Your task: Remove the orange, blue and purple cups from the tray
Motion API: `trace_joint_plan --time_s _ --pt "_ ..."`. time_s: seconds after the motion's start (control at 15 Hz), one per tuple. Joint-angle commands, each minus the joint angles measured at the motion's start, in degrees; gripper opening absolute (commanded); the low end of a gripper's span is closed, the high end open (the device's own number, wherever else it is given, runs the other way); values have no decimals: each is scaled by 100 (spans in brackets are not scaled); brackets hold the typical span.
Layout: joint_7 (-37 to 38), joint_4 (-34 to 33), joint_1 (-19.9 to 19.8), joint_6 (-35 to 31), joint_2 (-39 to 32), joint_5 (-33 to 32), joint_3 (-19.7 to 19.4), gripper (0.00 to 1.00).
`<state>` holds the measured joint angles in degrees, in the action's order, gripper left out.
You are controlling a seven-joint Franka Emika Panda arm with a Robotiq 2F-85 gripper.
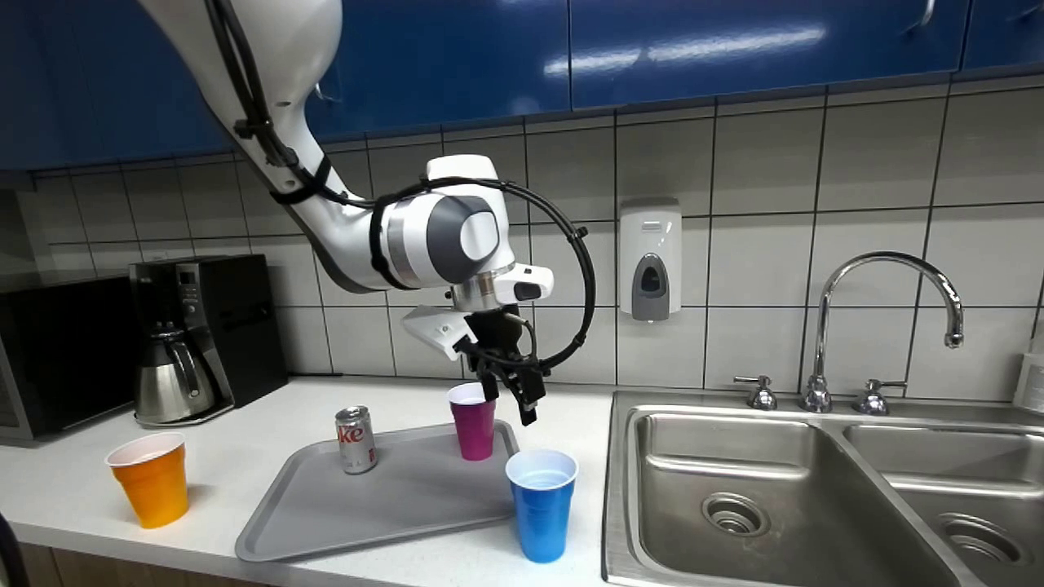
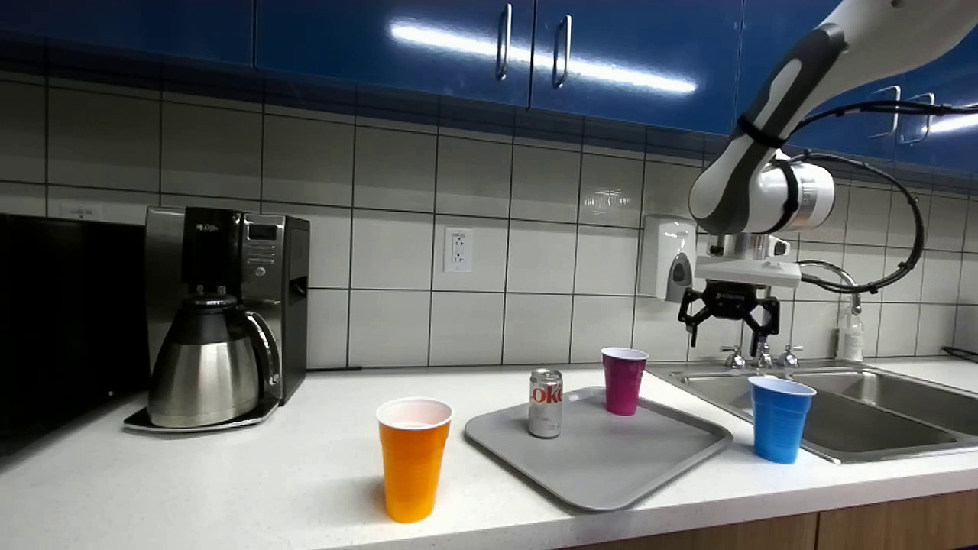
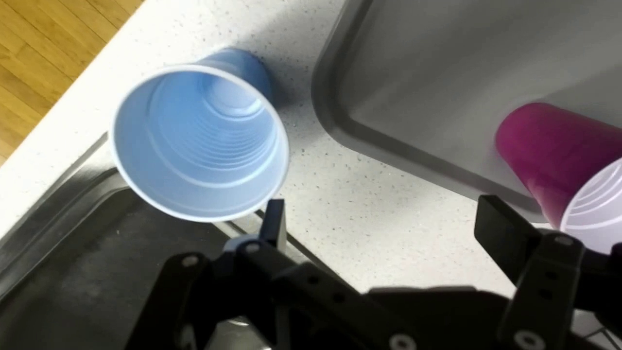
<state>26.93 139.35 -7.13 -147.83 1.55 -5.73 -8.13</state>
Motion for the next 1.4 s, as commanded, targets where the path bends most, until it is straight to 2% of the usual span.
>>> trace_joint_plan --time_s 0.0,0.53,1.33 --pt "51 -314 69 -21 -166 162 147 100" --pt "-82 -1186 339 -90 -1094 517 234 100" --pt "-60 -2173 734 -49 -2334 488 137 100"
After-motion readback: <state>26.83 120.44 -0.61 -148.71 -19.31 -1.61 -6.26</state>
